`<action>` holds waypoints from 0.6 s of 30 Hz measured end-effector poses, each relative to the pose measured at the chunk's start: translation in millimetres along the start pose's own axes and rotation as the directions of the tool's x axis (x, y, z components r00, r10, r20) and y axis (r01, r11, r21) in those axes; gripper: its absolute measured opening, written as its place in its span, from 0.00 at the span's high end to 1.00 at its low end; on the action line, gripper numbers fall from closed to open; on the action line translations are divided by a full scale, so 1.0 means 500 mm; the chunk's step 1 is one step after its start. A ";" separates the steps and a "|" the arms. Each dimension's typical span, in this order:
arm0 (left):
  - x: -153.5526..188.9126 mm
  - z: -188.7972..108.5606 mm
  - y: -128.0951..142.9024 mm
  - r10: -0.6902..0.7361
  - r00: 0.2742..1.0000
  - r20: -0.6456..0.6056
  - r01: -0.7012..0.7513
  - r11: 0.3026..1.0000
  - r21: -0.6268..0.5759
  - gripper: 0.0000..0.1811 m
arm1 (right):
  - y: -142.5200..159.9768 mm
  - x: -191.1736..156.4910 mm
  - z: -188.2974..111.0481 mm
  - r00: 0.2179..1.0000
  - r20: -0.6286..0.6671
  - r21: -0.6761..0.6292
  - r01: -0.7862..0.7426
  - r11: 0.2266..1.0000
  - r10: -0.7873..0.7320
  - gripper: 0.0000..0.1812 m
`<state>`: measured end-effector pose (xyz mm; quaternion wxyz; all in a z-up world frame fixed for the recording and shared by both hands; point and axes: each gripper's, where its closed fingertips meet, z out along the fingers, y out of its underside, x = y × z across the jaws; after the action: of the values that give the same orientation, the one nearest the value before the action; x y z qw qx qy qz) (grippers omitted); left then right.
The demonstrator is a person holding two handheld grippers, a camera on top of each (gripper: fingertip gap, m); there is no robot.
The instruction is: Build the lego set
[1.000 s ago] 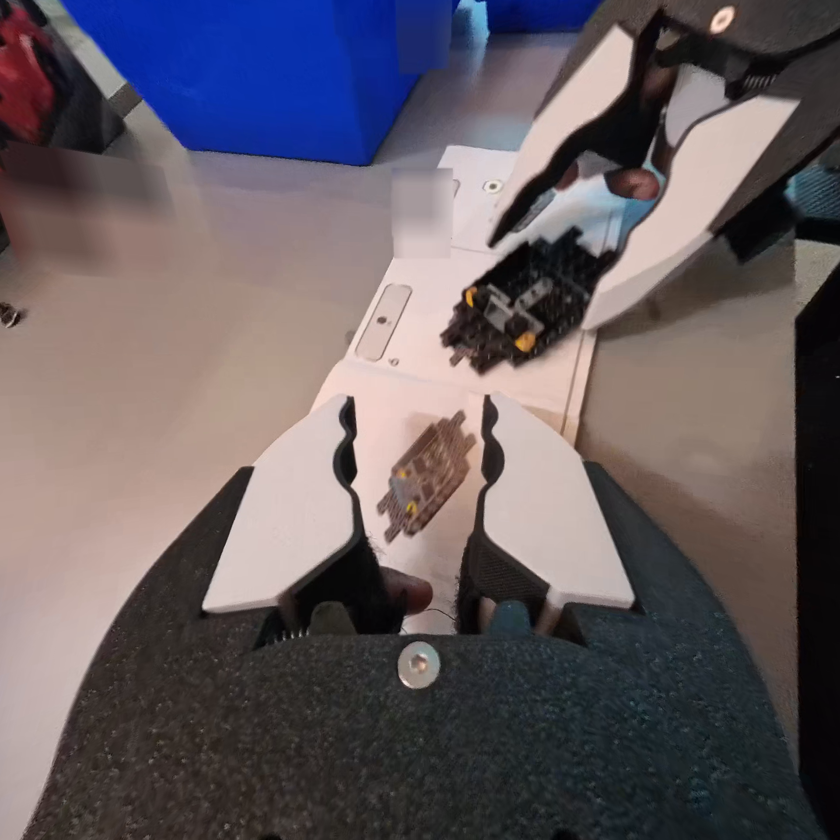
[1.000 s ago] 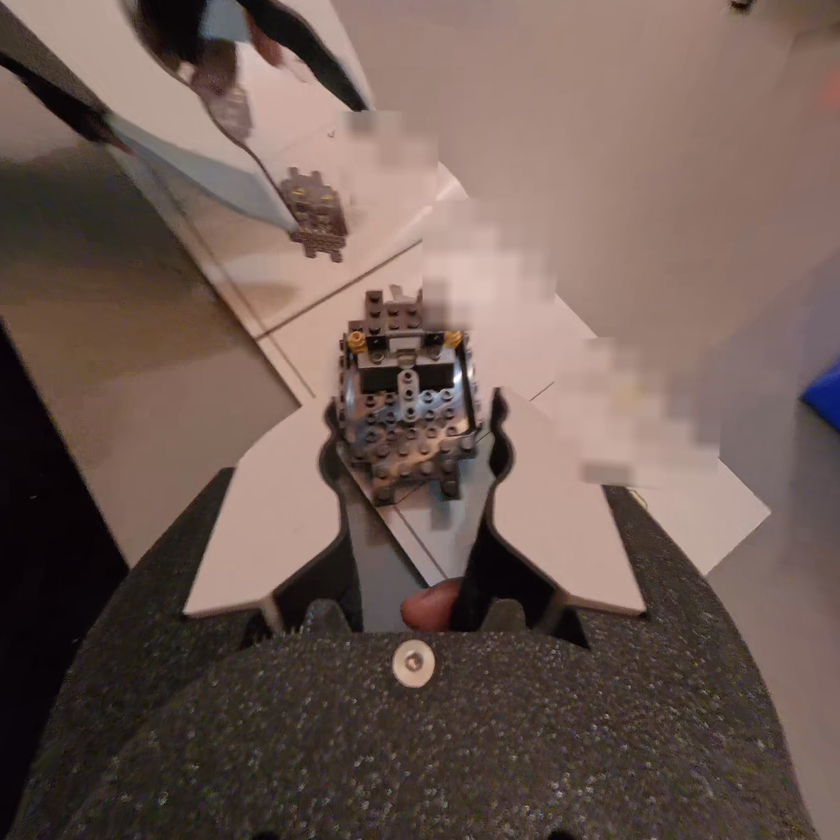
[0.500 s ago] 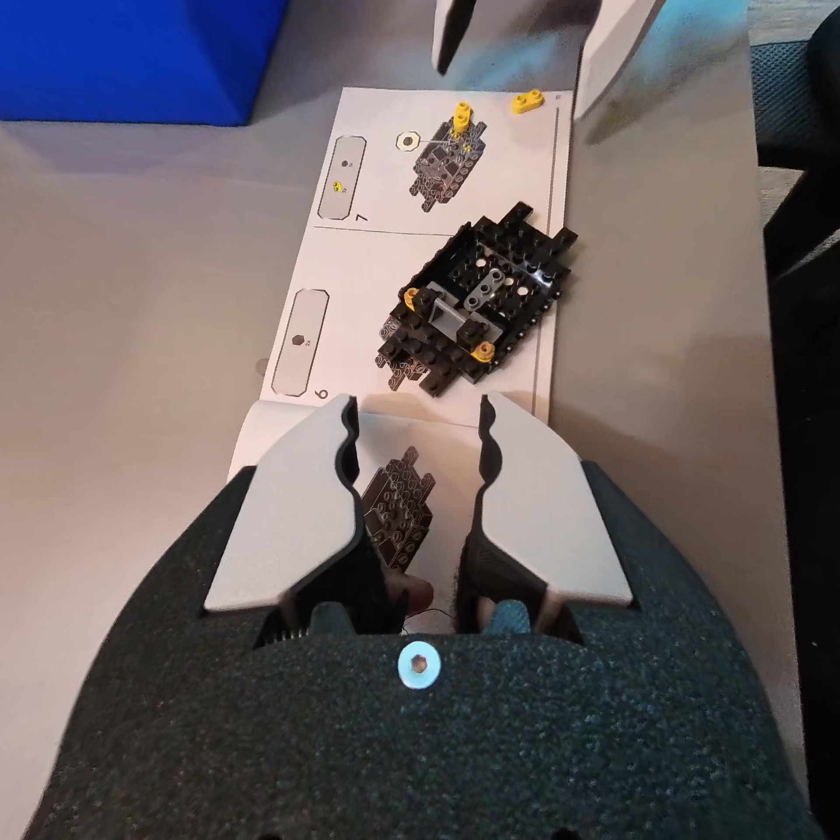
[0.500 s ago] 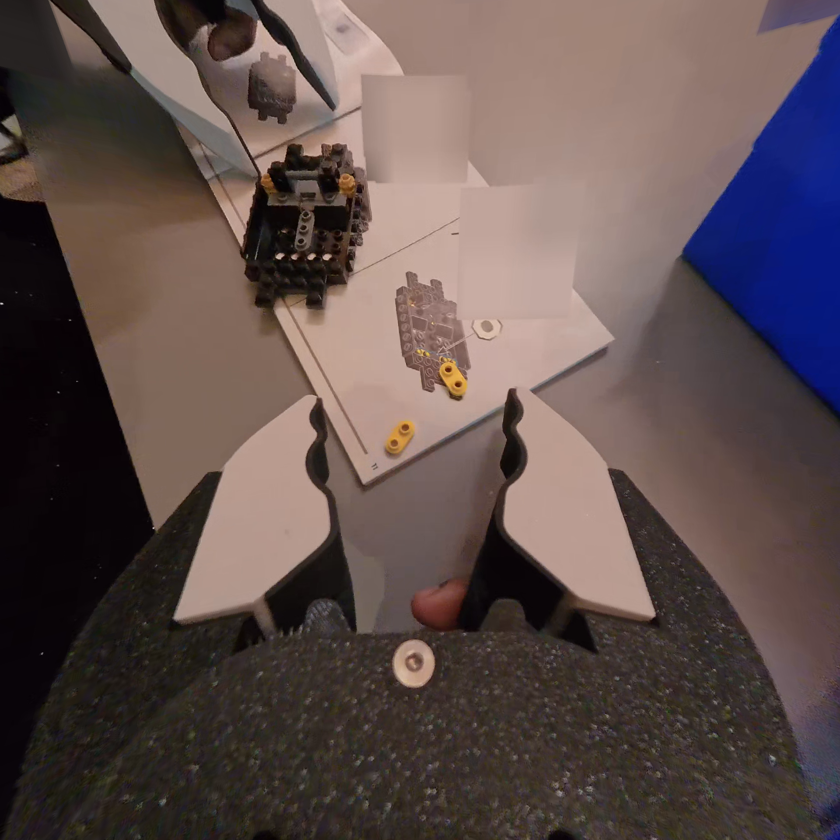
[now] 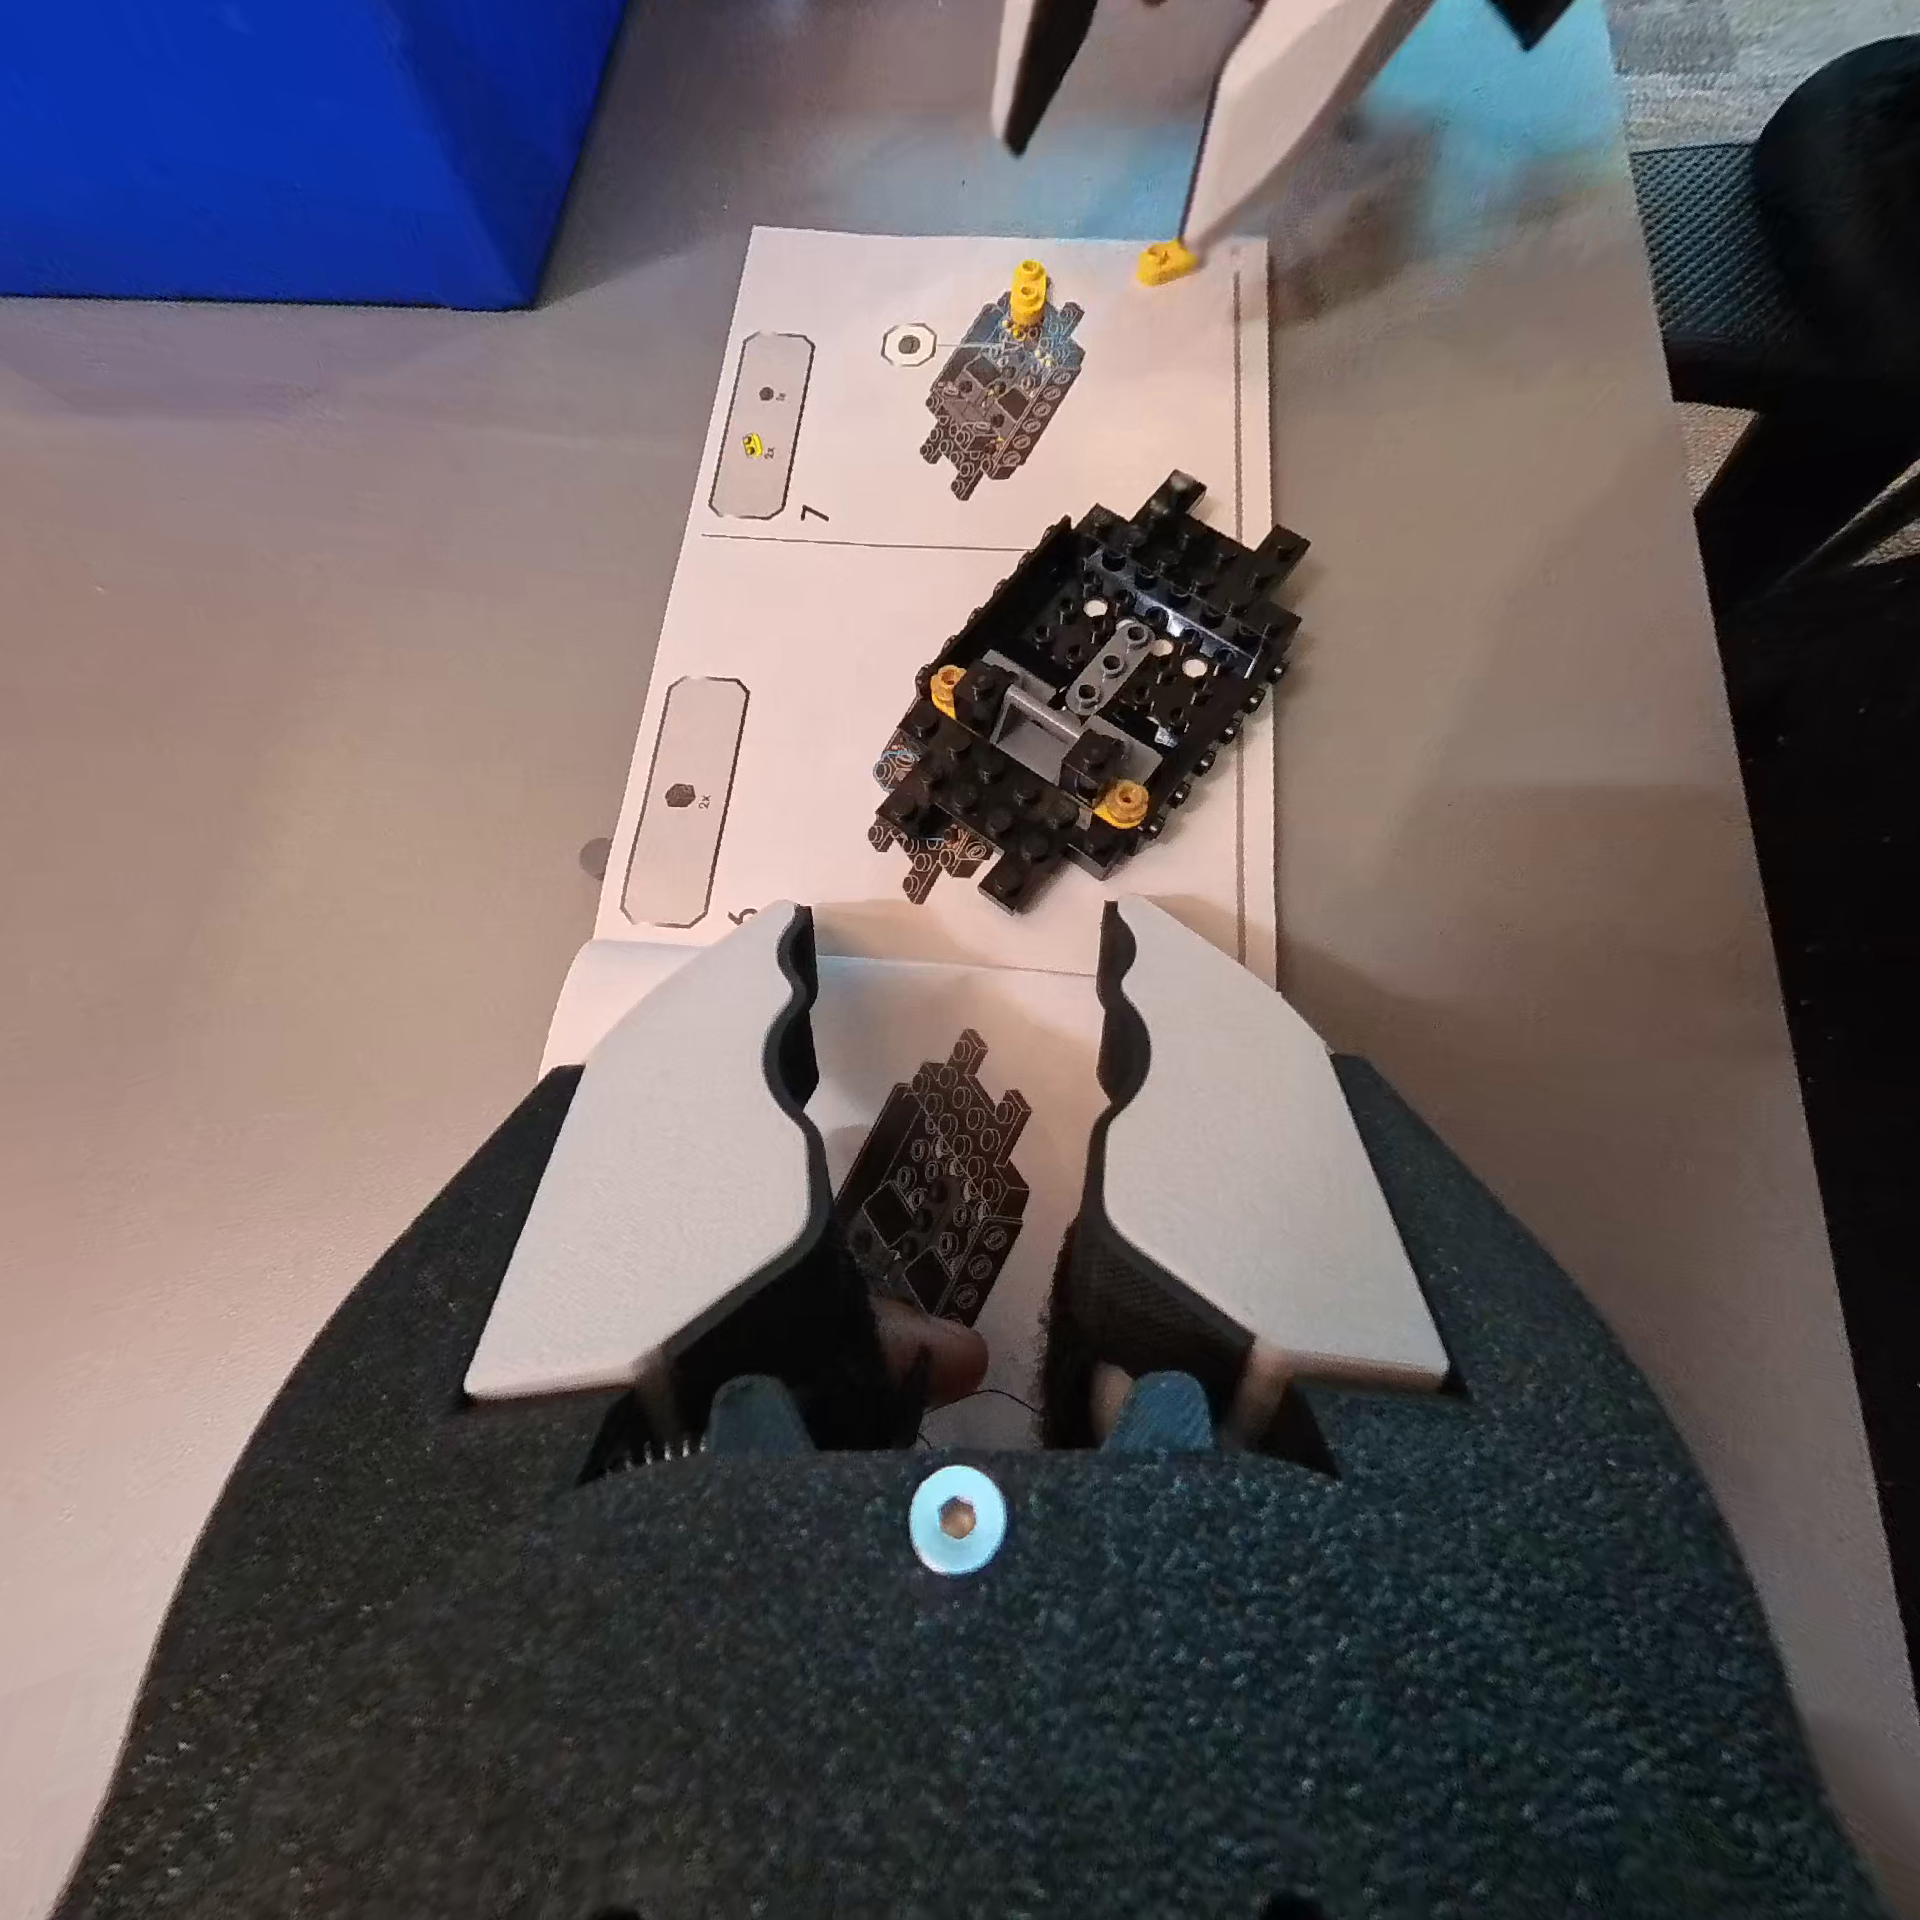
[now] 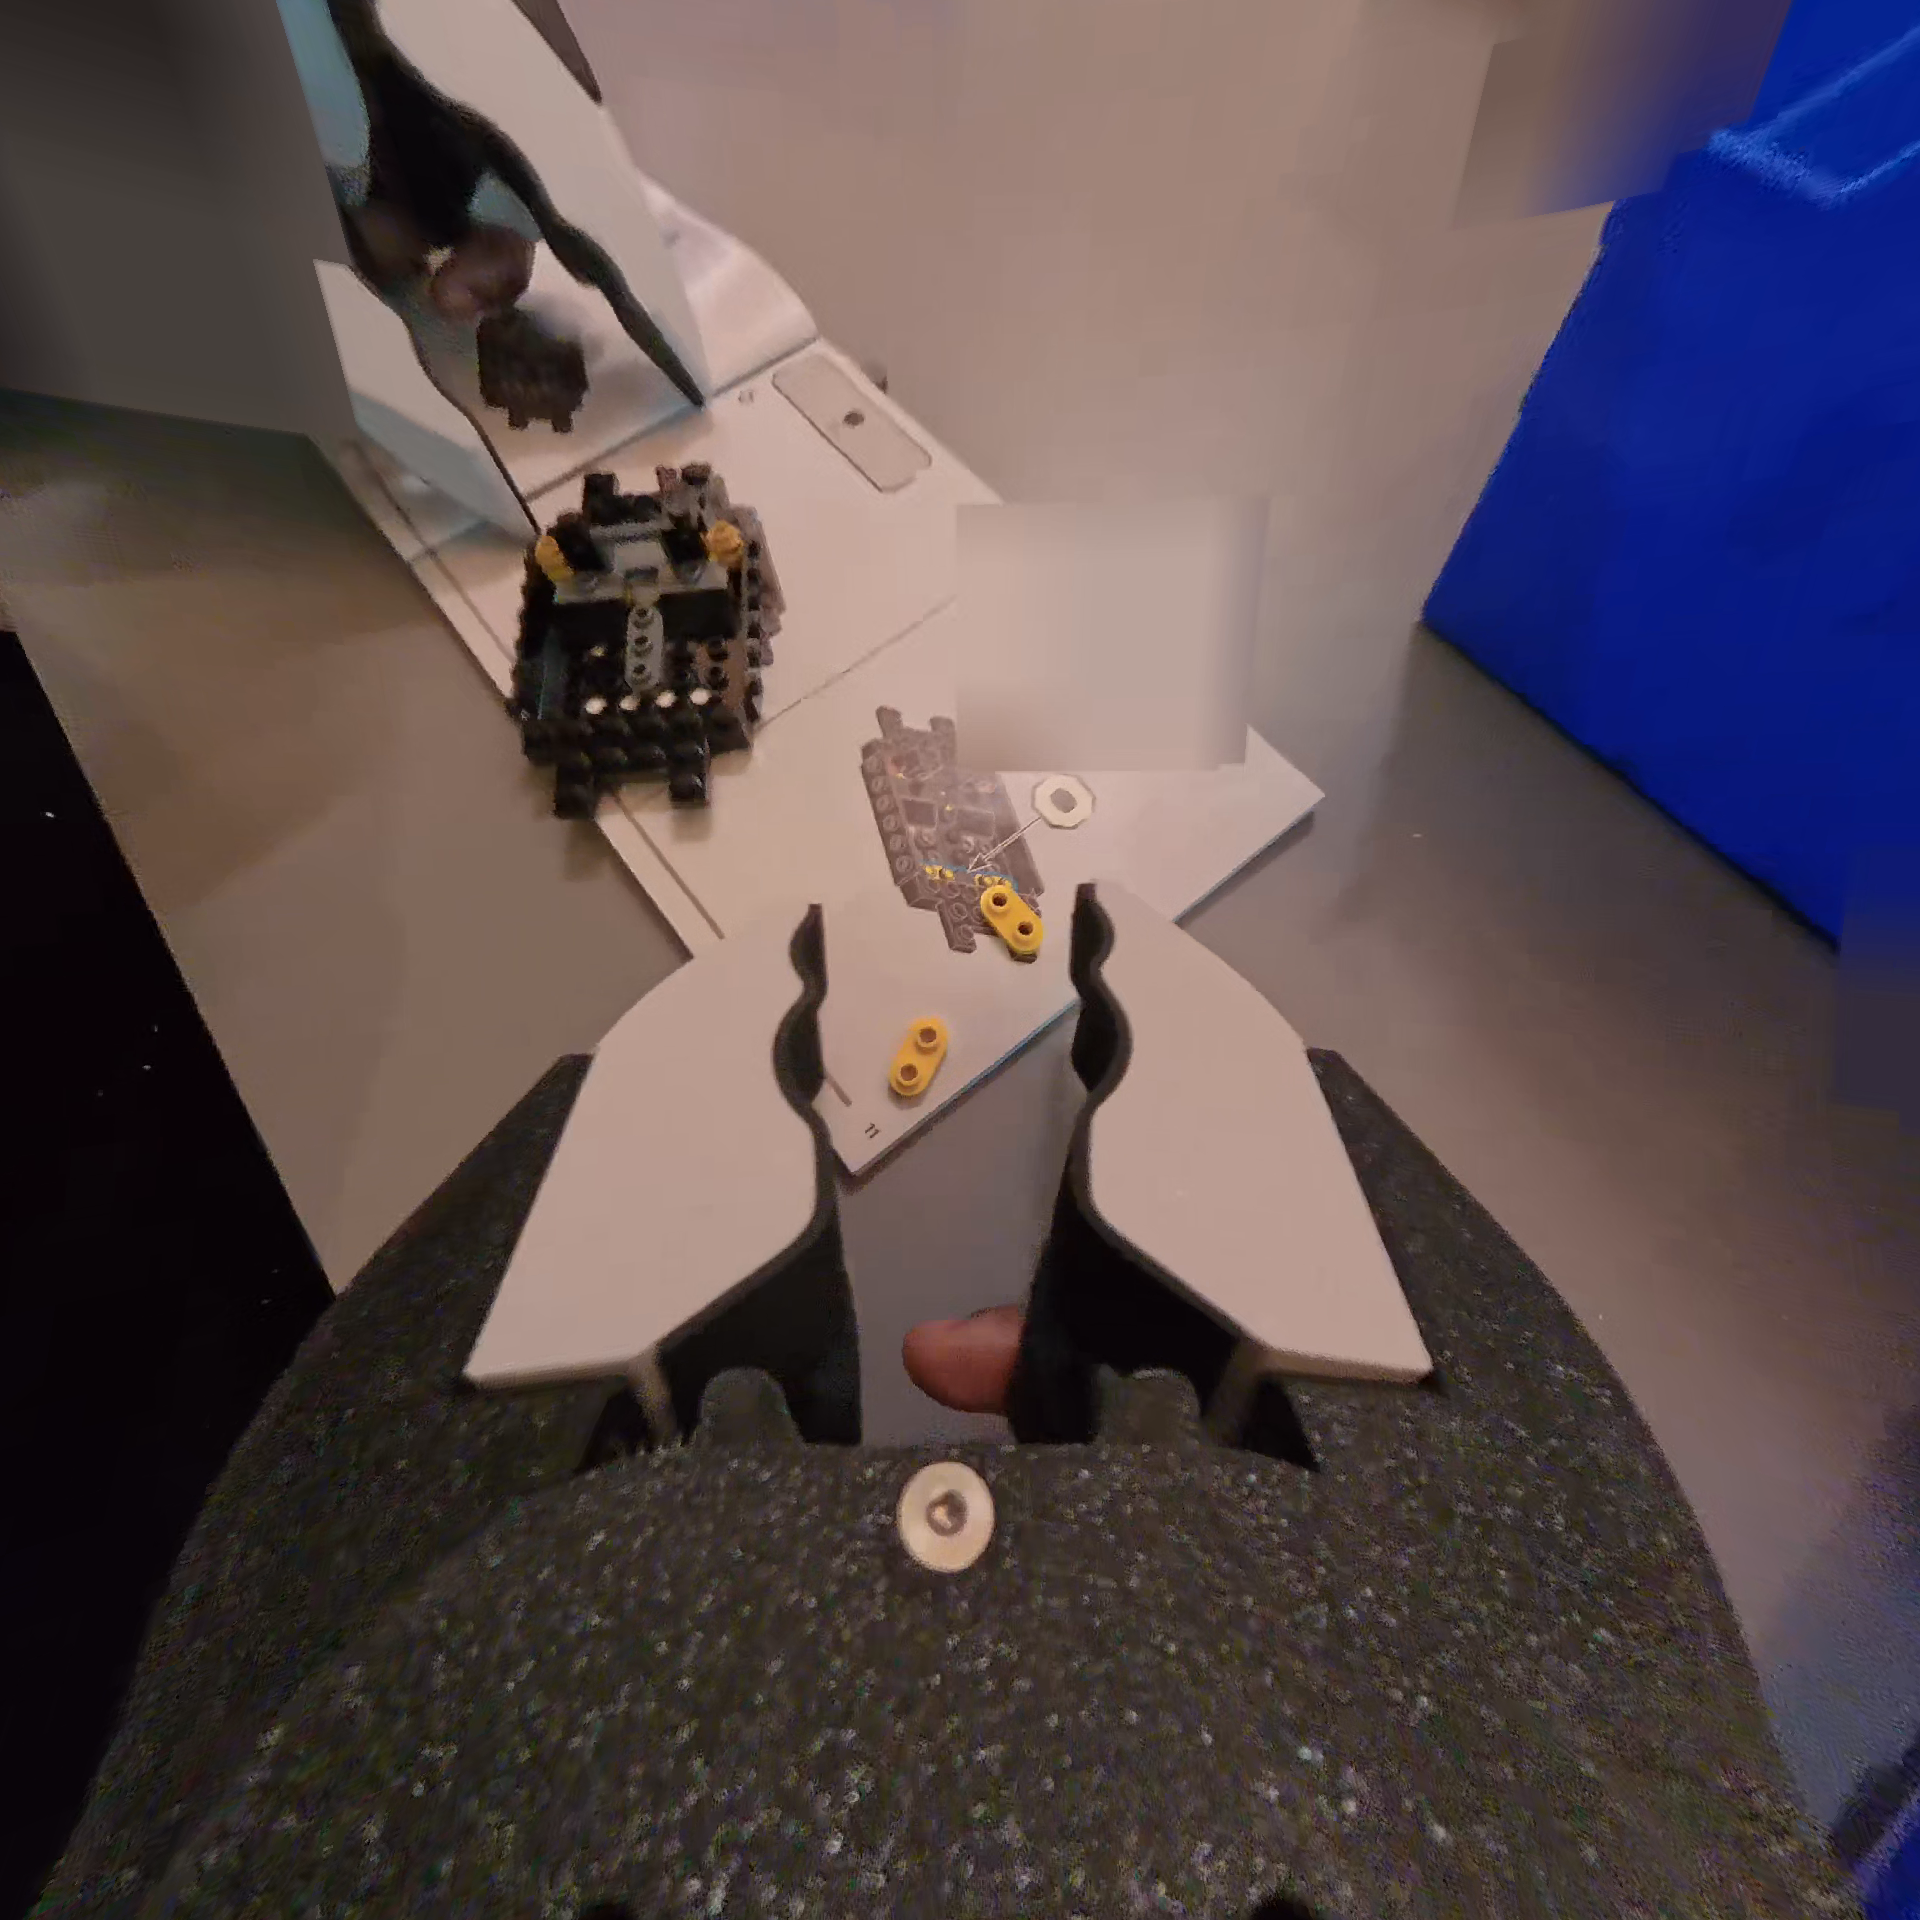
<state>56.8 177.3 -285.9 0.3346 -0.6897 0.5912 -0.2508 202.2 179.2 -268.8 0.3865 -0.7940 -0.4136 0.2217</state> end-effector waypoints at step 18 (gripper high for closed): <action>0.000 -0.001 0.000 0.007 1.000 0.003 -0.007 1.000 0.010 0.72 | 0.038 -0.026 -0.039 0.969 -0.157 -0.149 -0.216 0.965 0.193 0.91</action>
<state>56.6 177.2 -285.4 0.3400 -0.6861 0.5919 -0.2516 217.4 152.9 -271.7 0.3226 -0.8756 -0.3177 0.1685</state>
